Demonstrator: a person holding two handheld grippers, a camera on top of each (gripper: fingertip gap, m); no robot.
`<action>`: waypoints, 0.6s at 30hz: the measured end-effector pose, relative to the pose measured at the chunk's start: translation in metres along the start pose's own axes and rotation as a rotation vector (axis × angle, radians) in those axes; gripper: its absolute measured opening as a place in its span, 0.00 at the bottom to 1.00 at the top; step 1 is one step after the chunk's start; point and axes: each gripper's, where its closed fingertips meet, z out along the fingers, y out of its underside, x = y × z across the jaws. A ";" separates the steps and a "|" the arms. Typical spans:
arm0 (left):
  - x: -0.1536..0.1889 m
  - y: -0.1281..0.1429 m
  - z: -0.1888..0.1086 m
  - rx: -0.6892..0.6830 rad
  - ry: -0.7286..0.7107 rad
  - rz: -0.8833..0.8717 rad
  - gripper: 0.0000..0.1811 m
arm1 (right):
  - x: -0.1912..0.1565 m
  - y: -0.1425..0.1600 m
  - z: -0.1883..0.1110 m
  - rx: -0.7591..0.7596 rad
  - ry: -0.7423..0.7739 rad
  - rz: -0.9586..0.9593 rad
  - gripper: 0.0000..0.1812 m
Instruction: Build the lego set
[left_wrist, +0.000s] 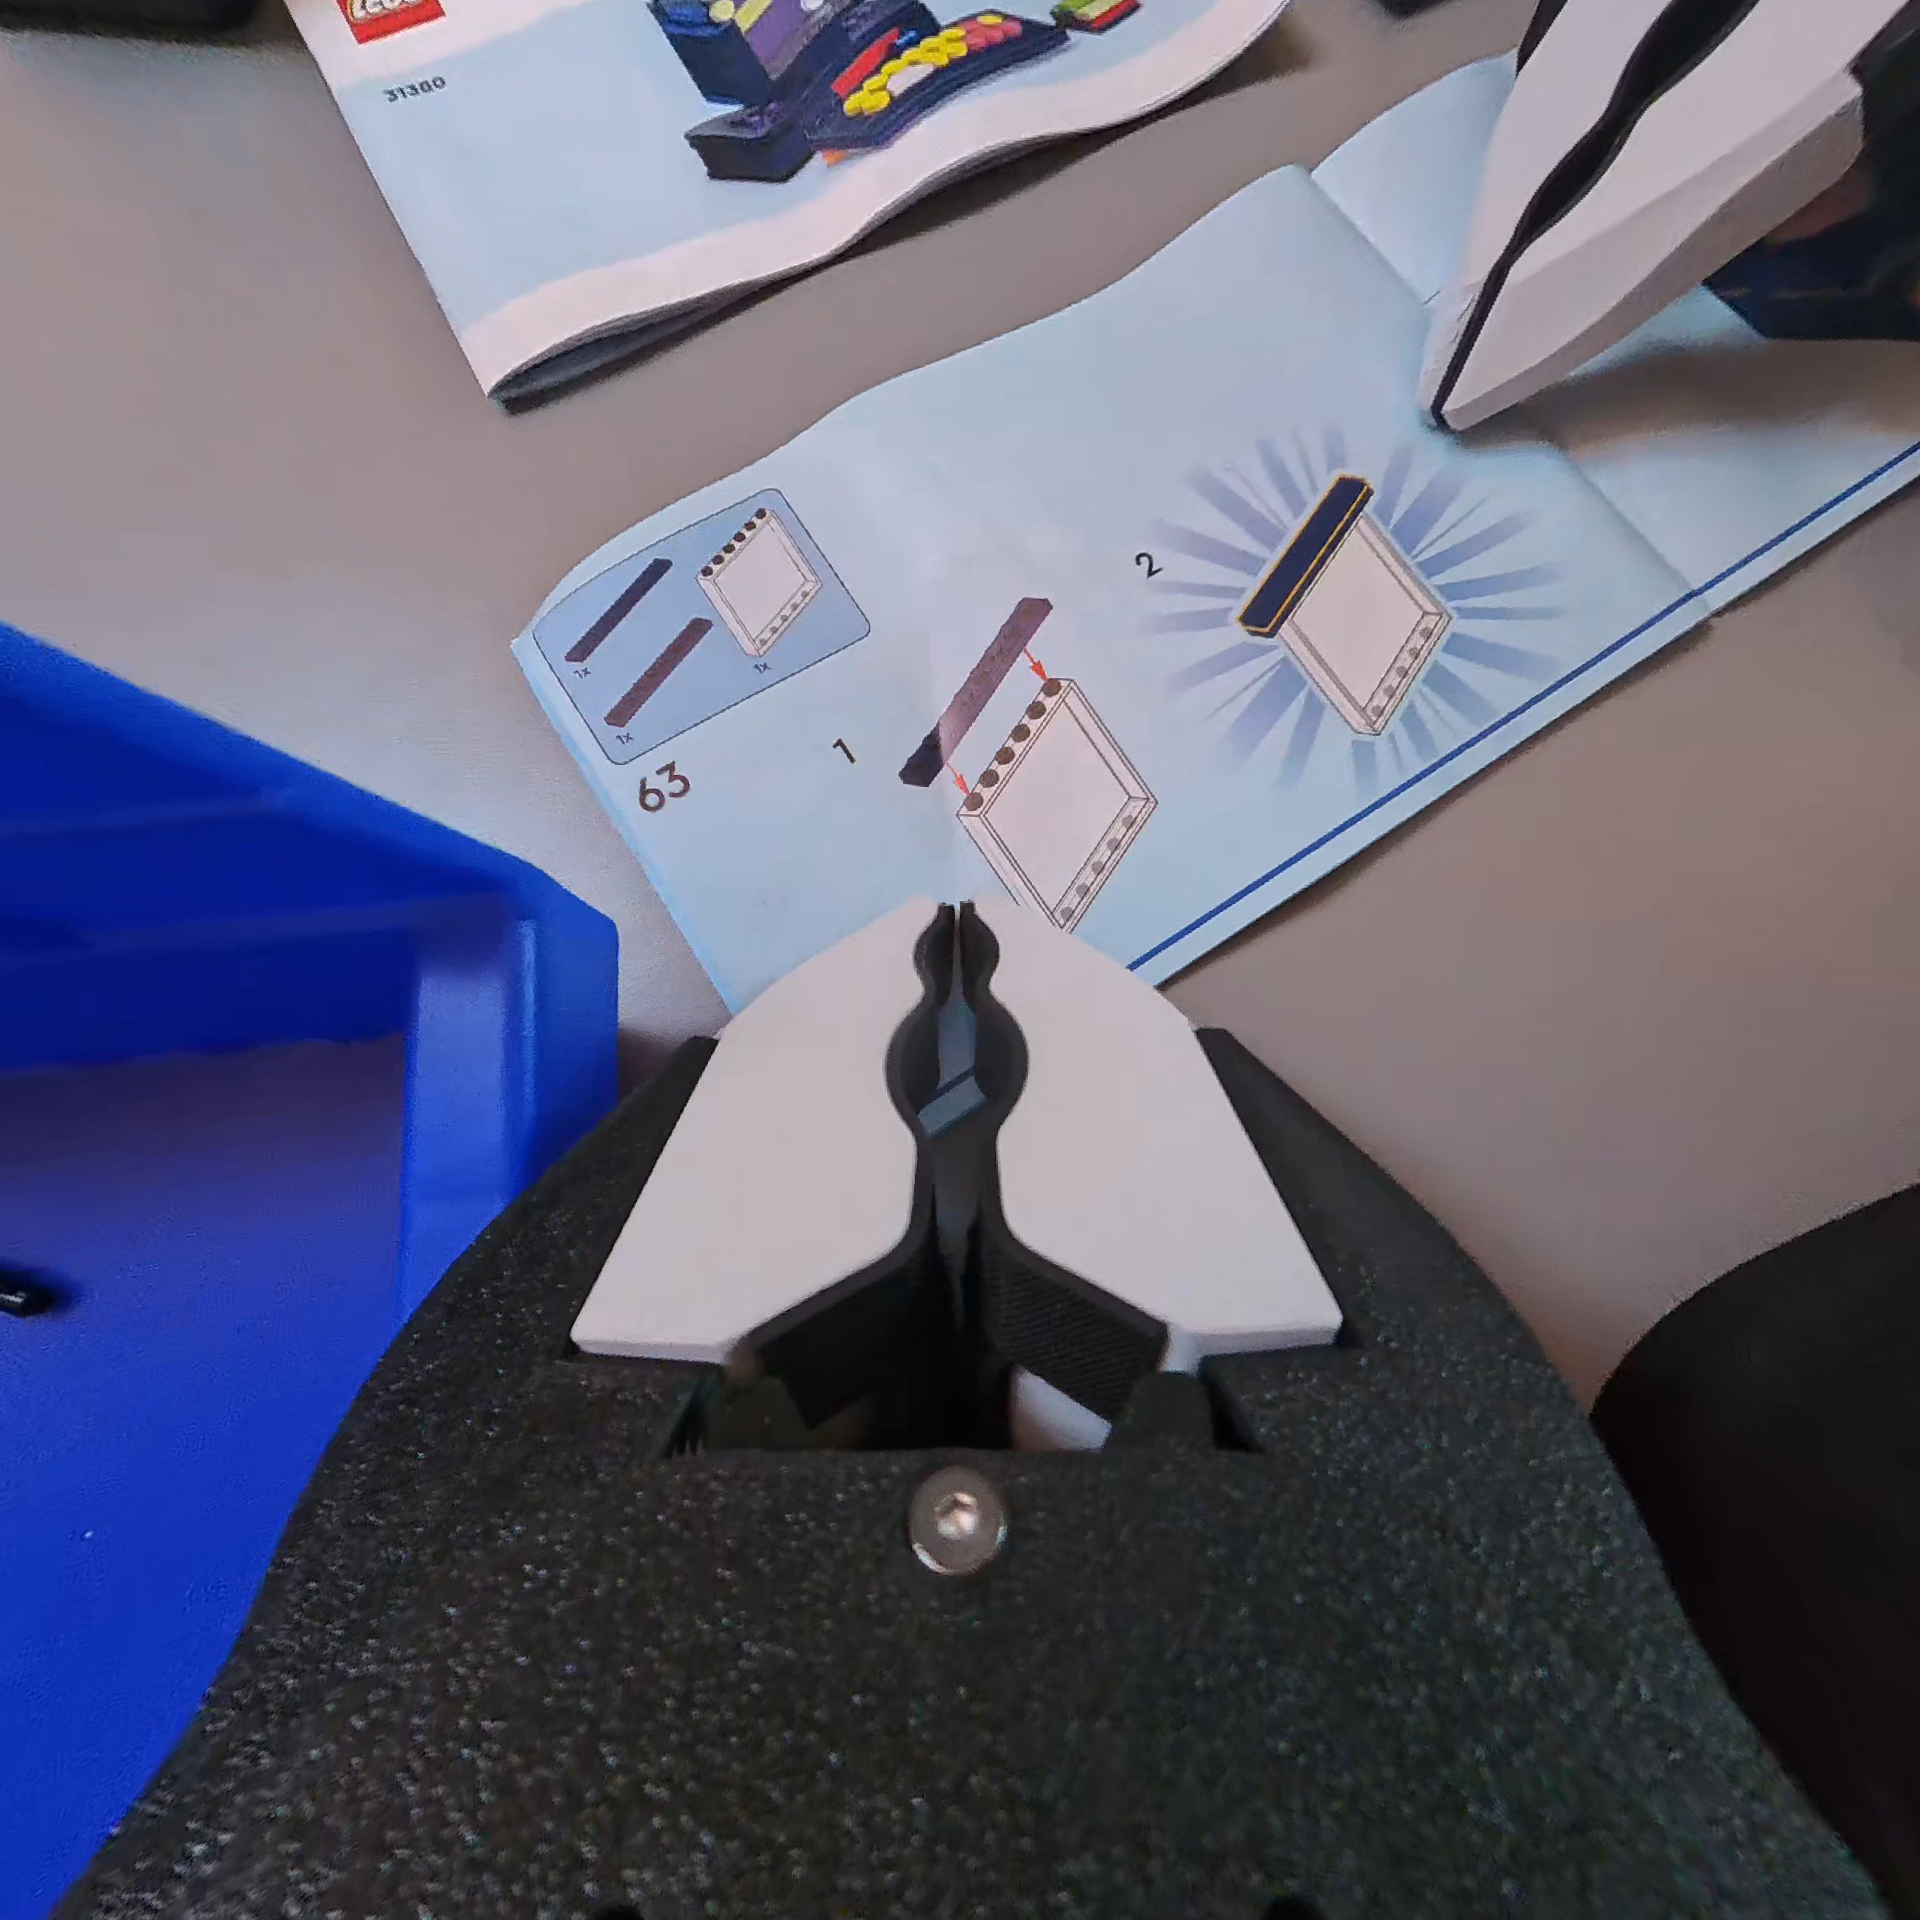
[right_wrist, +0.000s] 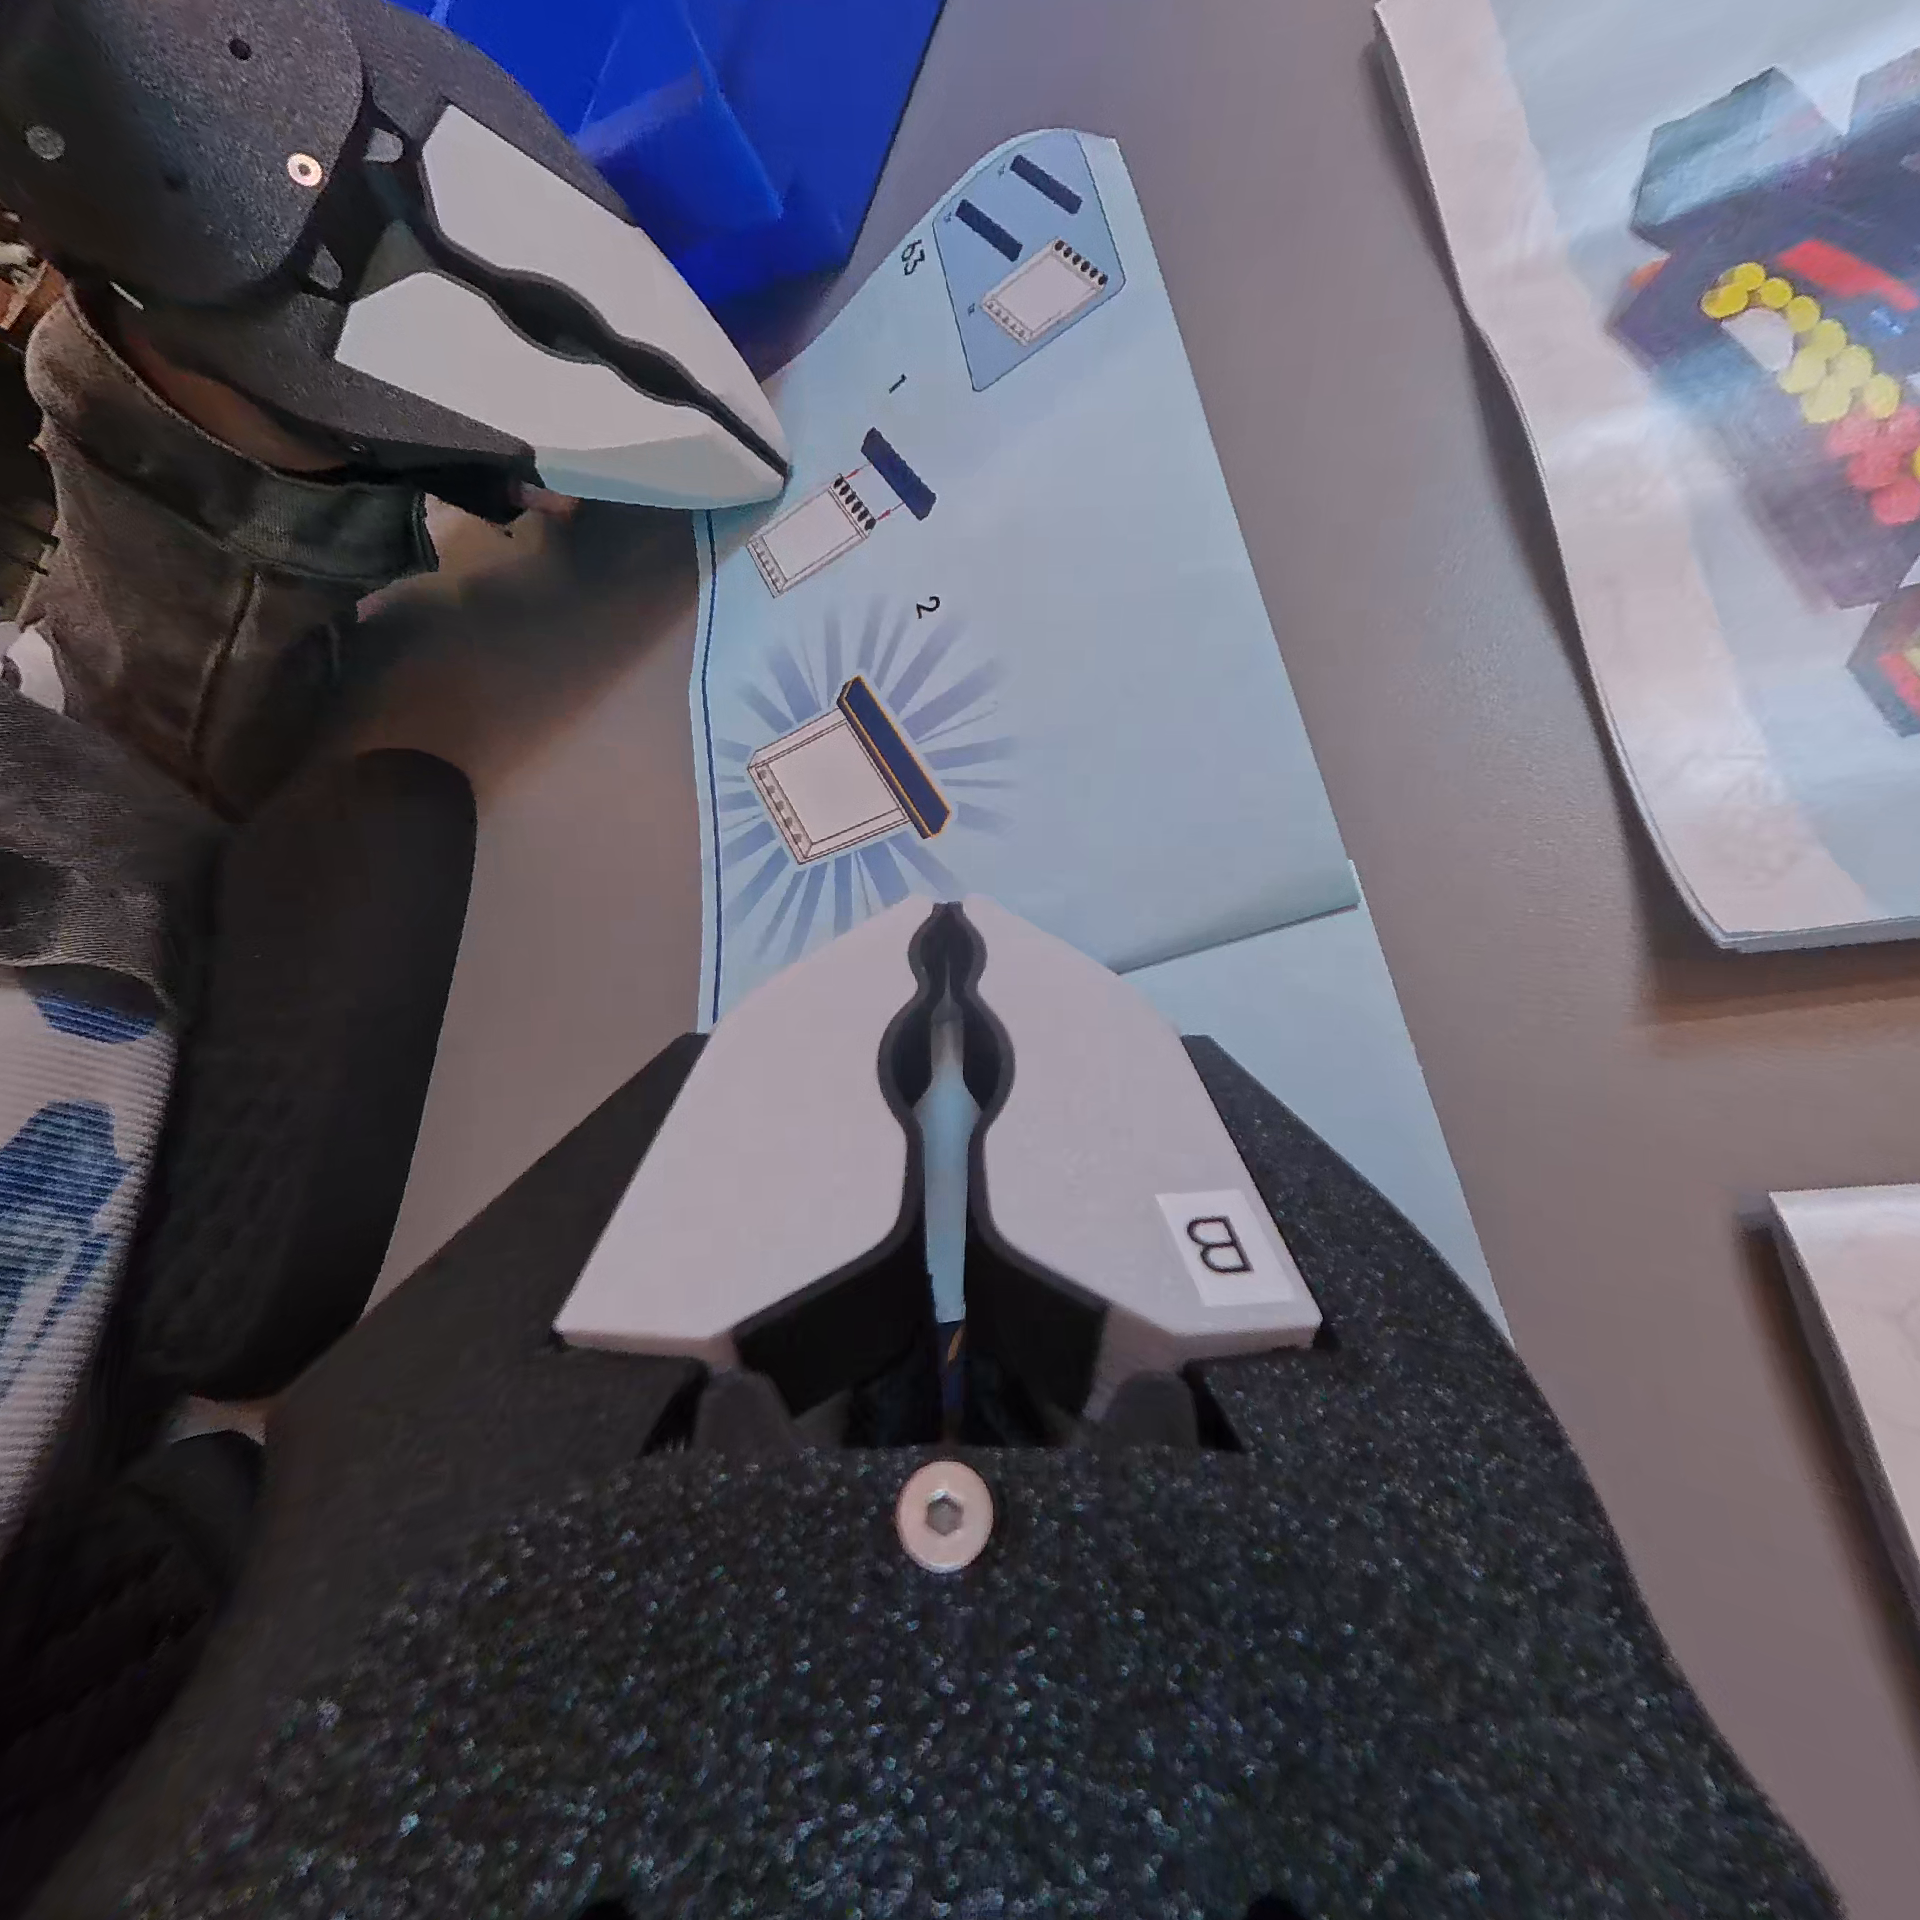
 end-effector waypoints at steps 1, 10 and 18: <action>0.000 0.000 0.000 -0.003 -0.008 0.008 0.01 | 0.000 0.000 0.000 0.000 -0.002 0.002 0.00; 0.000 0.000 0.000 -0.003 -0.002 -0.007 0.00 | -0.001 0.000 0.000 0.002 -0.006 0.001 0.00; 0.000 0.001 0.000 -0.005 -0.013 0.004 0.01 | -0.001 -0.001 0.000 0.004 -0.008 0.006 0.00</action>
